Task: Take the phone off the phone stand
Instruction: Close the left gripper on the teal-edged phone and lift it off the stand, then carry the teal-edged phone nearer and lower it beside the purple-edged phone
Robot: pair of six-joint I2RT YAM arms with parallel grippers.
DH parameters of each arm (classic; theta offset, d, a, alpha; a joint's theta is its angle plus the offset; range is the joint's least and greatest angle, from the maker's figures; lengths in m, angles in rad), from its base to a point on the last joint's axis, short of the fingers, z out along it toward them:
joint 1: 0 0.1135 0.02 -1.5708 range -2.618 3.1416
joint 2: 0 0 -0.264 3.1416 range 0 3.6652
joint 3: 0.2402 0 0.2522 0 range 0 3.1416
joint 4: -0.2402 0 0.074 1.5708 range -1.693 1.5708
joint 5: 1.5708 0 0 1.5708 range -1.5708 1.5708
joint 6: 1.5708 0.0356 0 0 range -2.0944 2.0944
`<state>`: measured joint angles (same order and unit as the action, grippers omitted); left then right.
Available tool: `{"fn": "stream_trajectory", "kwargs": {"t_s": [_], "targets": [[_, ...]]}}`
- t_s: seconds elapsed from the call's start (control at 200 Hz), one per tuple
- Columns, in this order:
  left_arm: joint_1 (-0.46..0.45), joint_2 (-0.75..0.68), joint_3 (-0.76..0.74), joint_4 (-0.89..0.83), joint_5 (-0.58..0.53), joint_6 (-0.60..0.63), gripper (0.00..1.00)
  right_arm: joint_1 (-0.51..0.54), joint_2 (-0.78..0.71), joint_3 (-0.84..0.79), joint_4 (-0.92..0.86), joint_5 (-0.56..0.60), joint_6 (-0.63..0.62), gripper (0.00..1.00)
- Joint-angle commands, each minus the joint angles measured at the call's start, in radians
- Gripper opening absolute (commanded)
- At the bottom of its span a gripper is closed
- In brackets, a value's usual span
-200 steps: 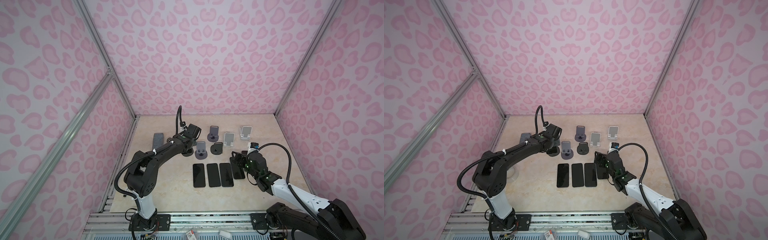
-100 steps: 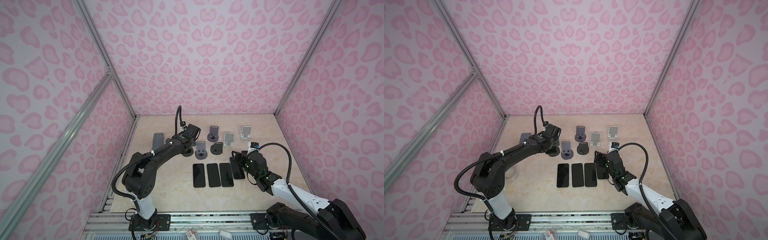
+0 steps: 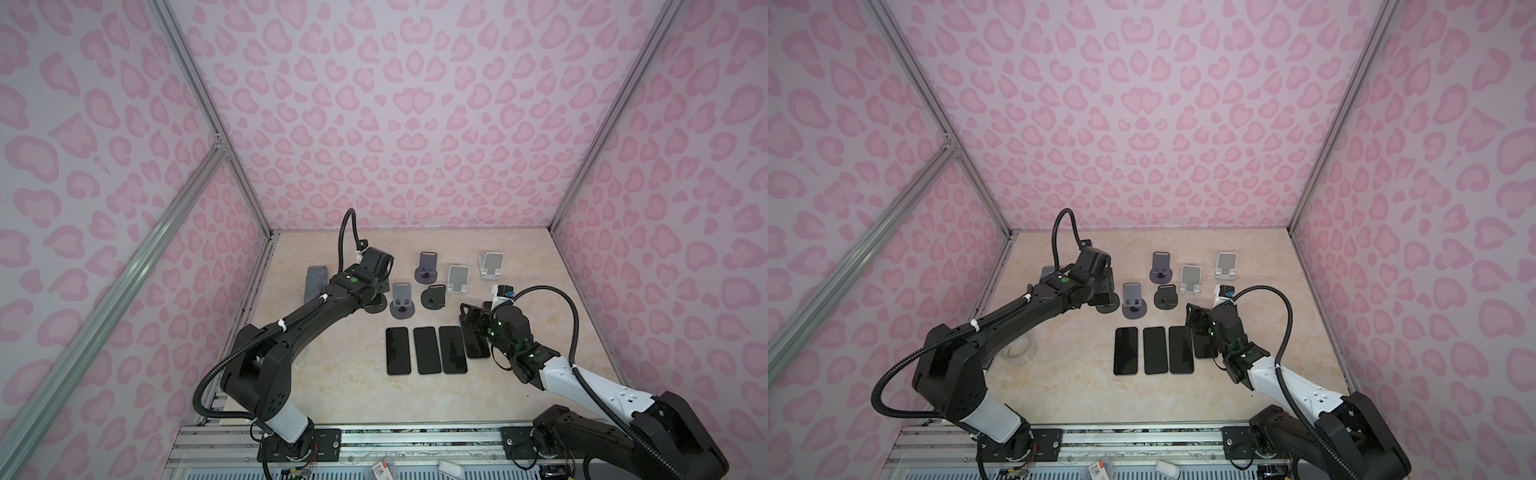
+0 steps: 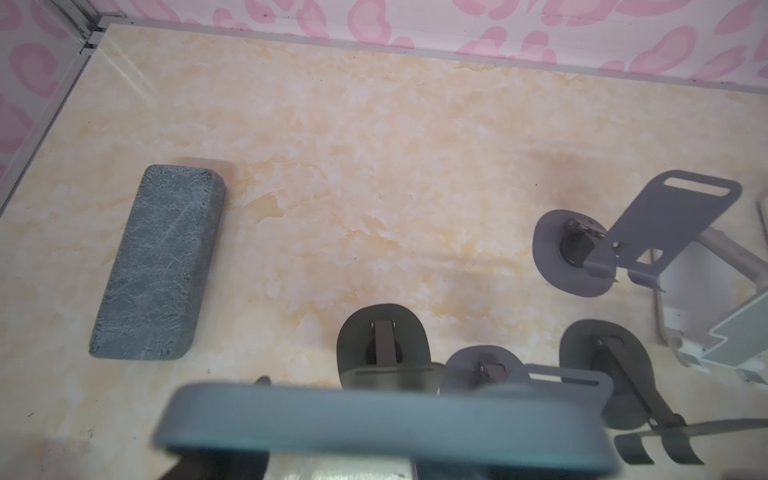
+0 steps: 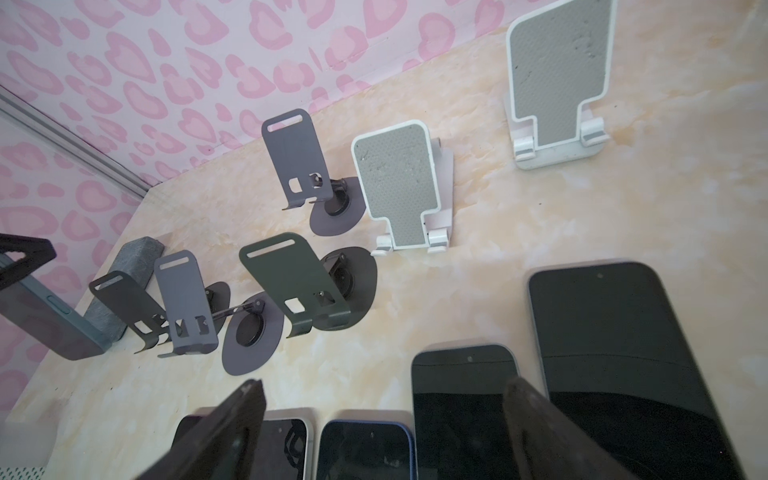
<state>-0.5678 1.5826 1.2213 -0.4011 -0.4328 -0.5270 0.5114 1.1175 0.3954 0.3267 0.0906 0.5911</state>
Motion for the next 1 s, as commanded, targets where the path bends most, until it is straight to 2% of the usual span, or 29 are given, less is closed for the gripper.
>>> {"fn": "stream_trajectory", "kwargs": {"t_s": [0.0,0.29,0.49,0.74,0.995], "targets": [[0.002,-0.07,-0.039,0.021,0.002,0.015,0.68,0.02,0.014,-0.01,0.06,-0.013,-0.012,0.92],[0.0,-0.25,-0.195,-0.027,0.033,0.019,0.68,0.087,0.026,-0.036,0.152,0.009,-0.045,0.92],[-0.003,-0.339,-0.325,-0.036,0.101,-0.015,0.66,0.115,0.024,-0.056,0.19,0.046,-0.057,0.92],[-0.077,-0.373,-0.42,-0.033,0.151,-0.108,0.64,0.117,0.058,-0.06,0.227,0.023,-0.04,0.92],[-0.127,-0.318,-0.43,-0.061,0.175,-0.113,0.63,0.115,0.082,-0.055,0.238,0.014,-0.033,0.92]]}}
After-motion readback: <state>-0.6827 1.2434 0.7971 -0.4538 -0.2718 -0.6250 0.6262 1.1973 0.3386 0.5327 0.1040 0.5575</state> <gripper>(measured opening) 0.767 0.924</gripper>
